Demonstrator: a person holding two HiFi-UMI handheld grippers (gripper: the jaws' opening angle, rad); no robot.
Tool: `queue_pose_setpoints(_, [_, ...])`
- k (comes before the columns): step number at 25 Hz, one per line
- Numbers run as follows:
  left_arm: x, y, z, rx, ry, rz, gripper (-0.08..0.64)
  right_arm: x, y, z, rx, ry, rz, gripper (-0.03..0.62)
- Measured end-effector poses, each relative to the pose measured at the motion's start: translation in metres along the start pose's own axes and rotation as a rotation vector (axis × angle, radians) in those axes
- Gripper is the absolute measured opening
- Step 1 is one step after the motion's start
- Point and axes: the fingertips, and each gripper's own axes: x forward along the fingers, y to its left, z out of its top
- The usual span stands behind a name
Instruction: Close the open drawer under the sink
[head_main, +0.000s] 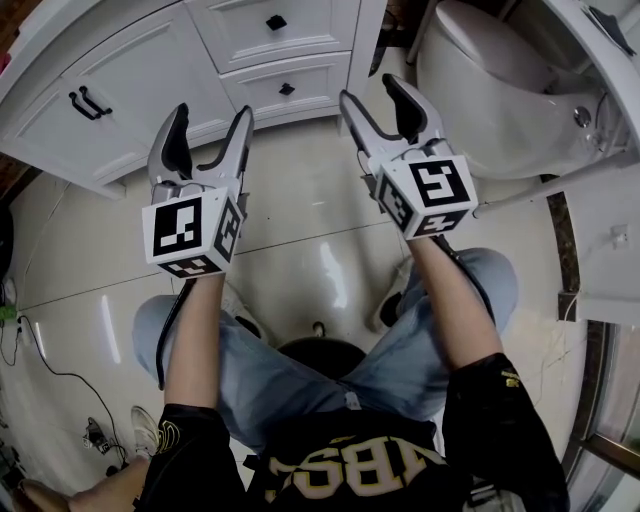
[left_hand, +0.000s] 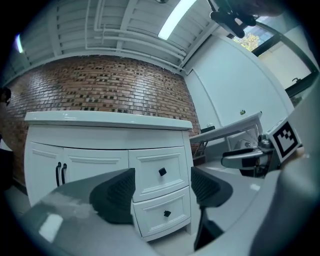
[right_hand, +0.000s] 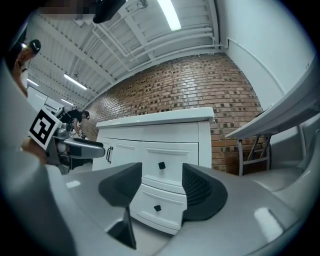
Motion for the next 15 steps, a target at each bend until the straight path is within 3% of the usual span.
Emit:
queue_pose_setpoints(9, [0.012, -0.006, 0.0, -0.018, -0.001, -0.013, 0.354, 0.019, 0.03, -0.004, -0.091, 0.012, 0.079, 0.245])
queue_pose_setpoints(15, [0.02, -0.007, 0.001, -0.047, -0.014, -0.014, 0.354, 0.022, 0.023, -0.012, -0.043, 0.024, 0.07, 0.245])
